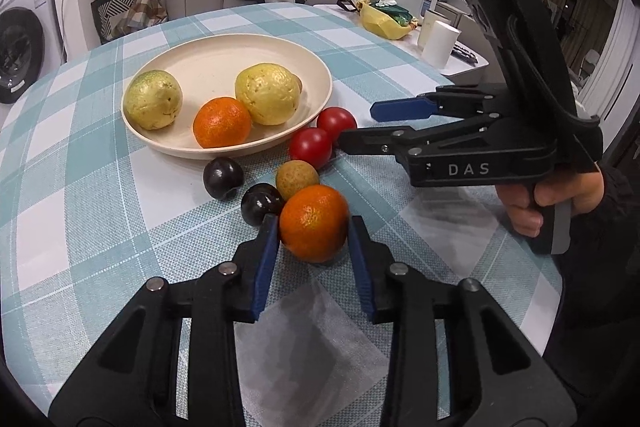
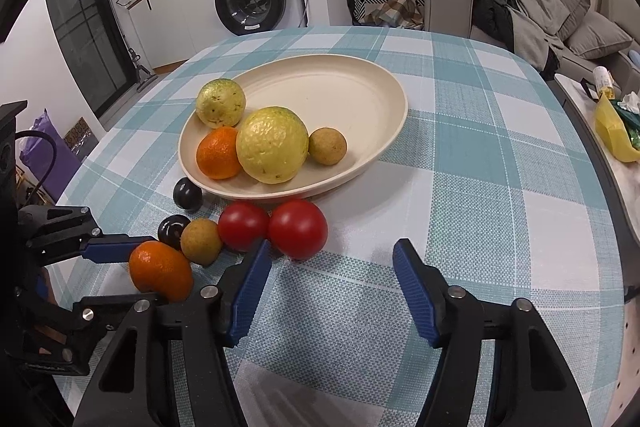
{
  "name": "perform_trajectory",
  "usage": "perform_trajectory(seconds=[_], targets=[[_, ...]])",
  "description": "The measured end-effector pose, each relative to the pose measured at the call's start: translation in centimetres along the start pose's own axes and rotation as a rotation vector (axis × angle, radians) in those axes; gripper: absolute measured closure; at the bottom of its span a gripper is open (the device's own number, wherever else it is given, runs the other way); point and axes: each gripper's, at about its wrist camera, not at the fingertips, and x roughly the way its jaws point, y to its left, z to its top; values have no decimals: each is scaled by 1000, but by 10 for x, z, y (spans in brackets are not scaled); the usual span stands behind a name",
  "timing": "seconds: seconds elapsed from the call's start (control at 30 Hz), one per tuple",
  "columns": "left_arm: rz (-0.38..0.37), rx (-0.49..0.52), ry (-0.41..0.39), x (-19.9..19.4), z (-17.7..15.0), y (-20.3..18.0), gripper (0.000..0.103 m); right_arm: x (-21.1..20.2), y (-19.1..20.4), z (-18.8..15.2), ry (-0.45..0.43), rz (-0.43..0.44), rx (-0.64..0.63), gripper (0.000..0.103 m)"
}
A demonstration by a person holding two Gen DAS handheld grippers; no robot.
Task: Organize fruits
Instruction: 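Grasp the loose orange with the left gripper while the right gripper grasps a red tomato, then carry the orange and tomato onto the cream plate and open both grippers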
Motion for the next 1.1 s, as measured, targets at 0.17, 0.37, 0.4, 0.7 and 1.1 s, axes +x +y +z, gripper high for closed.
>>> perform_trajectory(seconds=[0.17, 0.37, 0.4, 0.7, 1.1], targets=[[-10, -3, -25, -8, 1, 0, 72, -1, 0, -1, -11, 12, 6, 49], [-5, -13, -51, -16, 5, 2, 72, -1, 2, 0, -22, 33, 7, 52], [-6, -16, -54, -17, 5, 3, 72, 0, 2, 1, -22, 35, 8, 54], [10, -50, -76, -22, 4, 11, 72, 3, 0, 2, -32, 97, 39, 70], [44, -91, -124, -33, 7, 22, 72, -2, 2, 2, -55, 69, 28, 73]])
